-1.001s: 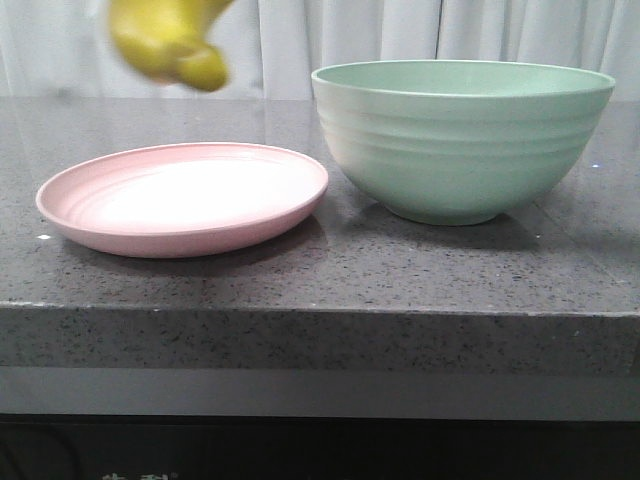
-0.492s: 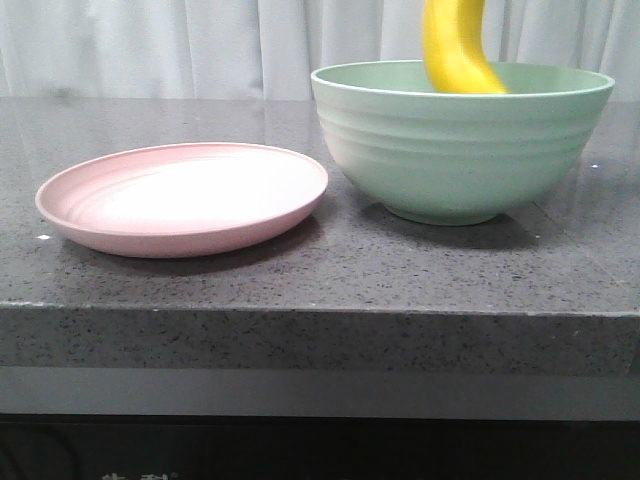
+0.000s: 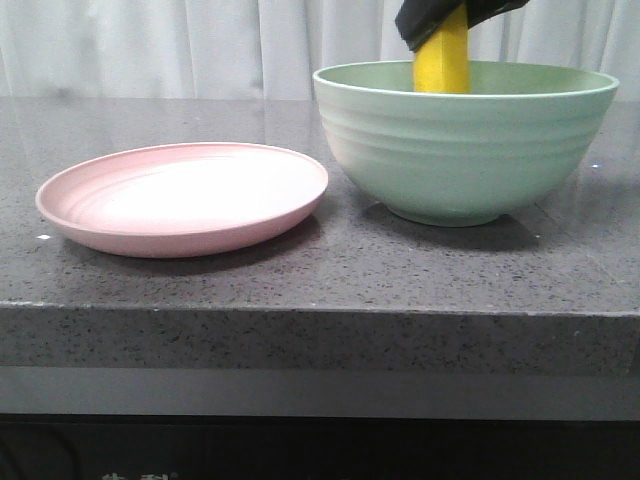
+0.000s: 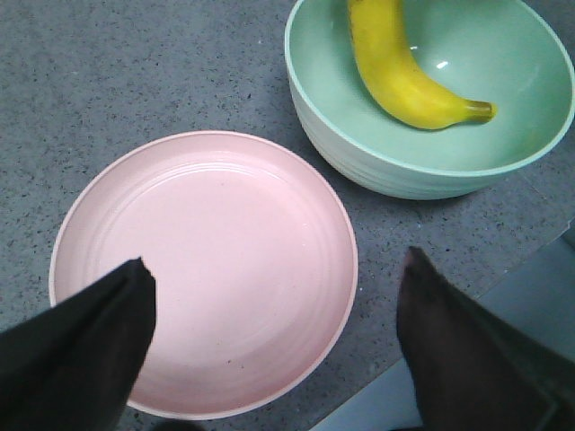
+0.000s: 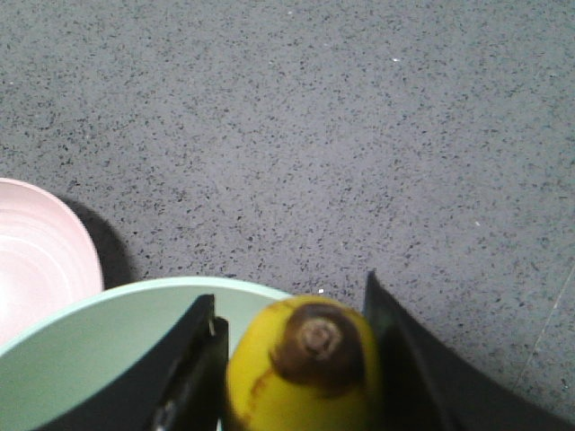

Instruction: Transfer banana from pink plate to green bowl

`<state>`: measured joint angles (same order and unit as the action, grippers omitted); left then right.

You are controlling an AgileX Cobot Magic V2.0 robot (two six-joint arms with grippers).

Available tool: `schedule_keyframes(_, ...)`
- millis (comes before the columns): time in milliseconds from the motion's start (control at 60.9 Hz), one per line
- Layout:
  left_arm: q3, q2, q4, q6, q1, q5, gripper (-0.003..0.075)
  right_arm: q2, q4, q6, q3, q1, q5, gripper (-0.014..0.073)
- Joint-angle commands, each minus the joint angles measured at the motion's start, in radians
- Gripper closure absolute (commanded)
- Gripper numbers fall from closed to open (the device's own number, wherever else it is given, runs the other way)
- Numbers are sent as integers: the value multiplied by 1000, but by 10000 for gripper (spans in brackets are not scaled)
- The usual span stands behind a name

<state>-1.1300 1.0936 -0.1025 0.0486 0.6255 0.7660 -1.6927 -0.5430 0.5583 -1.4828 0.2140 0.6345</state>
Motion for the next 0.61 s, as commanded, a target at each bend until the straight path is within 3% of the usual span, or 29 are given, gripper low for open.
schedule_keyframes(0, -33, -20, -12, -10, -1, -62, 171, 44, -1, 12, -33, -3, -56, 205)
schedule_keyframes(164, -33, -20, -12, -10, -1, -62, 171, 51, 2, 12, -39, -3, -51, 83)
schedule_keyframes(328, -33, -9, 8, -12, -1, -76, 171, 113, 28, -4, -39, -6, -1, 74)
schedule_keyframes(394, -33, -2, 18, -20, -1, -94, 172, 162, 51, -98, -39, -19, 55, 80)
schedule_keyframes(476, -33, 15, 63, -72, -3, -114, 186, 219, 103, -312, -39, -46, 148, 137)
schedule_keyframes(591, -33, 34, 178, -163, -3, -131, 276, 275, 202, -485, -39, -86, 231, 291)
